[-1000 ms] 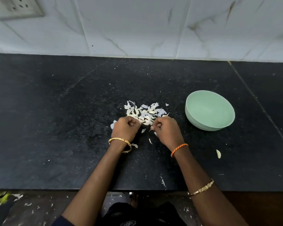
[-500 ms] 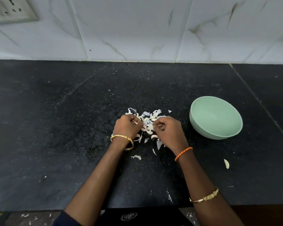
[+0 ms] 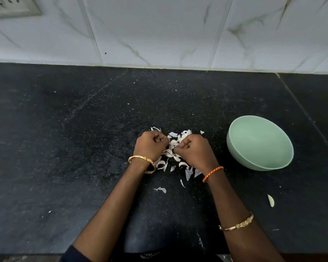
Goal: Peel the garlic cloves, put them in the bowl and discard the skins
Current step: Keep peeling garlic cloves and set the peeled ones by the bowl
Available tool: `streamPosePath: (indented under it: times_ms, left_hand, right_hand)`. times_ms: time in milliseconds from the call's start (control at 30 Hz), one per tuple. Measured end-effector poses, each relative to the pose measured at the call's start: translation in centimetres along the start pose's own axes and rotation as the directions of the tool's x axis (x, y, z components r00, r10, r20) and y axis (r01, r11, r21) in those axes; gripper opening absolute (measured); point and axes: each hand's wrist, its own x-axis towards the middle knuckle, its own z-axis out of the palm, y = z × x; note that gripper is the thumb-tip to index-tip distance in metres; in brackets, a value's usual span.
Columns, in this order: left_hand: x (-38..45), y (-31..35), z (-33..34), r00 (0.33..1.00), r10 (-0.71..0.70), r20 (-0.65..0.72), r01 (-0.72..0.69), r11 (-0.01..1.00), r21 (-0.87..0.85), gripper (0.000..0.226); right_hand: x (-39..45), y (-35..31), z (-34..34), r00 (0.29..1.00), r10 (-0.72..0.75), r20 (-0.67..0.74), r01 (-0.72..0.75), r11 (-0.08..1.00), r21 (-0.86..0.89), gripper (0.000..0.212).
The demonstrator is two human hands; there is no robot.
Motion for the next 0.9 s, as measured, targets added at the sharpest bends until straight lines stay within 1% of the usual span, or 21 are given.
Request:
streamPosePath:
  times_ms: [67,133,233,267,400,467,567,667,767,900]
  left_hand:
    - [0.0,0.4,0.0,0.997,0.018,0.079,-0.012,0.996,-0.084,0.015]
    - [-0.2,1.0,0.0,0.986,0.046,0.162,-0.021,0.988,-0.154,0.017]
    - [-0.6,1.6,0.1,0.976,0.047,0.212,0.002,0.974,-0.226,0.016]
    - [-0.7,1.6,0.1,0.977,0.043,0.209,0.008,0.971,-0.237,0.015]
    - [-0.9,1.6,0.2,0.982,0.056,0.179,-0.005,0.962,-0.272,0.012]
    - [-1.0,1.7,0.2,0.977,0.089,0.195,-0.024,0.949,-0.314,0.009]
    - [-1.1,1.7,0.3,0.965,0.131,0.225,-0.045,0.934,-0.354,0.009]
    - [-0.9,1.5,0.5,0.972,0.113,0.205,-0.025,0.922,-0.387,0.004]
    - [-0.7,1.3,0.7,0.976,0.088,0.201,-0.007,0.929,-0.371,0.001]
    - [-0.5,1.2,0.7,0.975,0.107,0.195,-0.038,0.944,-0.329,0.004]
  right_hand:
    - [0.0,0.3,-0.4,0.999,0.033,-0.035,-0.026,0.985,0.168,0.008]
    - [0.1,0.7,-0.9,0.998,0.059,-0.036,-0.045,0.948,0.315,0.008]
    - [-0.1,0.9,-1.7,0.994,0.083,0.064,-0.105,0.816,0.568,0.021]
    - [-0.2,0.9,-1.9,0.993,0.086,0.077,-0.115,0.784,0.610,0.022]
    - [-0.5,1.2,-2.4,0.991,0.110,0.075,-0.130,0.689,0.713,0.016]
    - [-0.6,1.2,-2.5,0.990,0.118,0.079,-0.138,0.666,0.733,0.014]
    - [-0.7,1.2,-2.3,0.989,0.121,0.082,-0.144,0.708,0.691,0.012]
    - [-0.8,1.5,-2.2,0.986,0.134,0.096,-0.164,0.721,0.673,0.008]
    - [-0.8,1.4,-2.1,0.989,0.123,0.079,-0.145,0.750,0.646,0.007]
    - [-0.9,1.0,-2.0,0.996,0.088,0.003,-0.072,0.791,0.608,0.006]
